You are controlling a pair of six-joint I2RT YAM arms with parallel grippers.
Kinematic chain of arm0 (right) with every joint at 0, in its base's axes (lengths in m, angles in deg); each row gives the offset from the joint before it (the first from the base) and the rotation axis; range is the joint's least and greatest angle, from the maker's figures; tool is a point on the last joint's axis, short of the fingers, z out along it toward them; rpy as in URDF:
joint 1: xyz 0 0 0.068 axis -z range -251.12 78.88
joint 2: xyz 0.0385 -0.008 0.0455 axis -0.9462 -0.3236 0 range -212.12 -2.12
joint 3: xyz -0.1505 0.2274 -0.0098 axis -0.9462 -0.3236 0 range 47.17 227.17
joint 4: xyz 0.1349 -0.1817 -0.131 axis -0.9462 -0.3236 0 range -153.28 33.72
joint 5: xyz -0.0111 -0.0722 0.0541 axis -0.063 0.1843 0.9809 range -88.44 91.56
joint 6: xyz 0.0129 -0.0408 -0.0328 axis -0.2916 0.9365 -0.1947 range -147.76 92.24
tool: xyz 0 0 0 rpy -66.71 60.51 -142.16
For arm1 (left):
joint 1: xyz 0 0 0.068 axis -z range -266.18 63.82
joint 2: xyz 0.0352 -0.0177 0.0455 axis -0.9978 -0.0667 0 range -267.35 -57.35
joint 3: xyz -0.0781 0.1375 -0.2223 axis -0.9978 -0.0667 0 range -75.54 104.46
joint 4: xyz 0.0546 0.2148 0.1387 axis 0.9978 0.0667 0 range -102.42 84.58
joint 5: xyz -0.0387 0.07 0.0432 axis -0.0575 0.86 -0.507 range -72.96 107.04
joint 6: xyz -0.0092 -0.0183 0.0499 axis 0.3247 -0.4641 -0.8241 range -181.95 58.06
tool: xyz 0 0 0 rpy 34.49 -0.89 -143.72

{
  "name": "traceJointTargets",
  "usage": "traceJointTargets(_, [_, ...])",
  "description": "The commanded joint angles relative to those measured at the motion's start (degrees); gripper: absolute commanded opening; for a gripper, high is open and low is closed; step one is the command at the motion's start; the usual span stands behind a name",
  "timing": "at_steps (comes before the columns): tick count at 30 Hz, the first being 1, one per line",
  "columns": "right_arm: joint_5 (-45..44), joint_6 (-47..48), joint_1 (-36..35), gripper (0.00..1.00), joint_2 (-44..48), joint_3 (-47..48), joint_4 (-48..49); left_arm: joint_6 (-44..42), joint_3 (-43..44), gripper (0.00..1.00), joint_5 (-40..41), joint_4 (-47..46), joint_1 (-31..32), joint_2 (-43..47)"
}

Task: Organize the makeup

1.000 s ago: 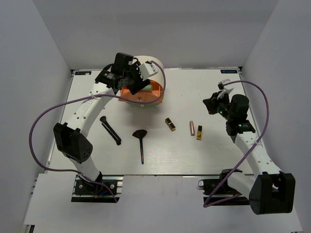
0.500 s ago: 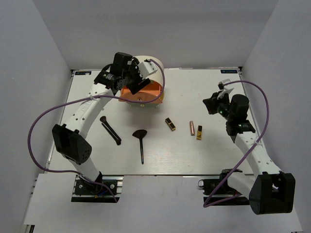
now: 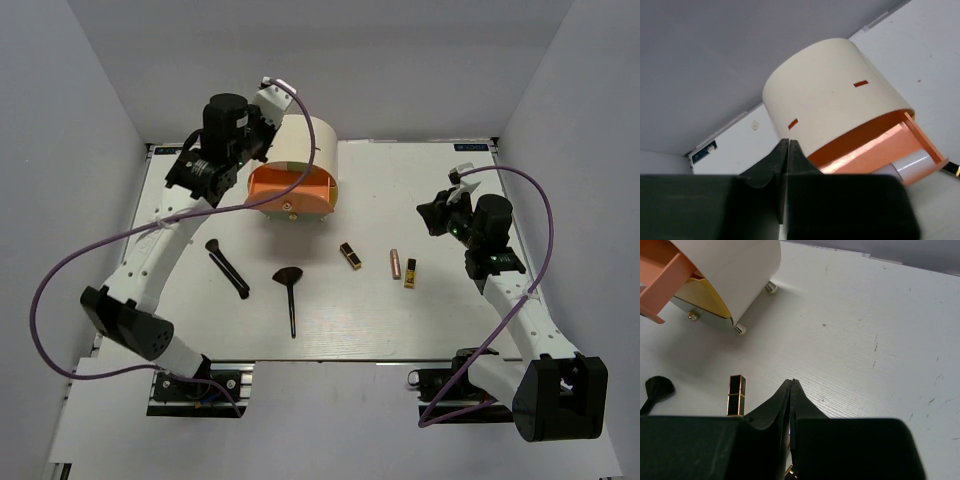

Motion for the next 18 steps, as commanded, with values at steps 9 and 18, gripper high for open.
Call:
traceJointTargets(9, [0.36, 0.35, 0.46, 0.04, -0.92, -0.29, 2.51, 47.13, -14.86, 0.00, -18.31, 8.17, 0.31, 19.41])
traceJointTargets(18, [1.59, 0.53, 0.29, 0.05, -1.01, -0.46, 2.95, 46.20, -26.13, 0.00, -20.71, 15.20, 0.31, 21.46])
